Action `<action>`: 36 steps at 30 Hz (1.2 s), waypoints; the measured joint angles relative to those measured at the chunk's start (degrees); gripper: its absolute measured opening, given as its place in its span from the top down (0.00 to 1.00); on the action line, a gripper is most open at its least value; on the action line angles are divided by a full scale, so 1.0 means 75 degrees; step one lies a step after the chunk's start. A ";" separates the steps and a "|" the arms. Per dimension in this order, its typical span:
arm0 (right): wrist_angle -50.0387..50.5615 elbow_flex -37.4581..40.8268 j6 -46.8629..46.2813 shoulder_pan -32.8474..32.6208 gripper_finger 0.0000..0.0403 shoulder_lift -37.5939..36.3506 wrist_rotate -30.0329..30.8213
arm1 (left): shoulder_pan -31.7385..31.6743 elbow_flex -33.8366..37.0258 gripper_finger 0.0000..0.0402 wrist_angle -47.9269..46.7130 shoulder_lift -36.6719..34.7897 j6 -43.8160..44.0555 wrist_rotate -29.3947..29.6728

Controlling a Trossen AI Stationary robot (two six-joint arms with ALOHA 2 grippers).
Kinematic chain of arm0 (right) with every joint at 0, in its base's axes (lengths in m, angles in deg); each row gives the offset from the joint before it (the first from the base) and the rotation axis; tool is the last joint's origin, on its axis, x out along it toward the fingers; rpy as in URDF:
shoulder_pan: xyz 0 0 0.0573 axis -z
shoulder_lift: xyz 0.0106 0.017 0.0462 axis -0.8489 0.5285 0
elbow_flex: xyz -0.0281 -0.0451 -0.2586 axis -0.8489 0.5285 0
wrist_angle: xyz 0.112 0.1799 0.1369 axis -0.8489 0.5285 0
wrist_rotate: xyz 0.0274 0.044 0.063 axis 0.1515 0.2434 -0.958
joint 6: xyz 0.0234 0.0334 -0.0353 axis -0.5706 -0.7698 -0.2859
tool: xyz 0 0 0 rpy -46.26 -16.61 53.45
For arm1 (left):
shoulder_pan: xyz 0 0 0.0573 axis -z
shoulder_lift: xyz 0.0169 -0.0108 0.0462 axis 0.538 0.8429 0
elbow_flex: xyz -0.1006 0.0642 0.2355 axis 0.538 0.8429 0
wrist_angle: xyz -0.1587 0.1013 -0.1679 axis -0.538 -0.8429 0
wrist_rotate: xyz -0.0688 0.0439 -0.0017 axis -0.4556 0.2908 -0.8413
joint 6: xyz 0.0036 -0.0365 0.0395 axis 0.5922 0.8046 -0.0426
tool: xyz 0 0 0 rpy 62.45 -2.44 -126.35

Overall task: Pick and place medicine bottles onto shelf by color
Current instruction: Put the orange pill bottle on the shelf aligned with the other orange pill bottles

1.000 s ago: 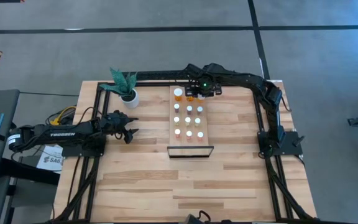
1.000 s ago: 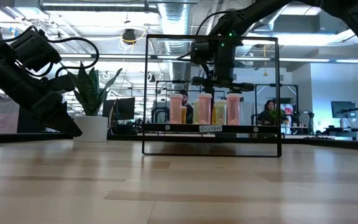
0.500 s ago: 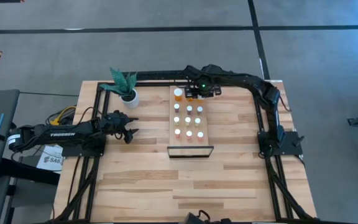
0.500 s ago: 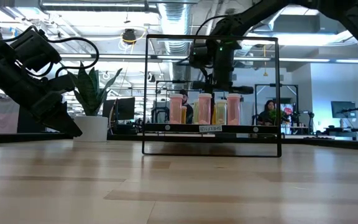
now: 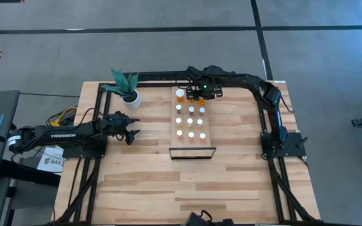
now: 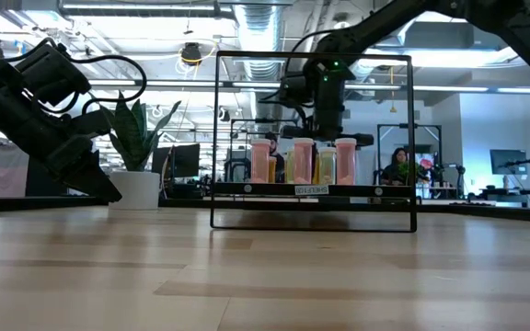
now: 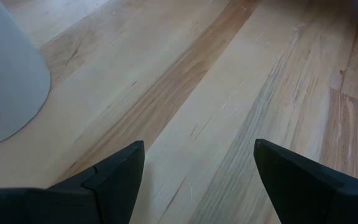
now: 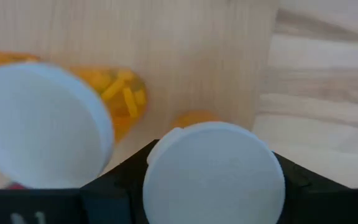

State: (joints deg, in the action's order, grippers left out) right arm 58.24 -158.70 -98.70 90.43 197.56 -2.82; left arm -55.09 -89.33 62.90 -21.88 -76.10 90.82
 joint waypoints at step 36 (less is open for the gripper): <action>-0.0273 0.0000 0.1061 -0.0018 0.37 0.0017 0.0019 | 0.0001 0.0002 0.28 0.0002 0.0000 0.0000 0.0000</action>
State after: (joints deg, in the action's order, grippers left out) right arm 56.19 -158.70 -90.75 90.30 197.69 -2.68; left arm -55.08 -89.31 62.91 -21.88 -76.10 90.82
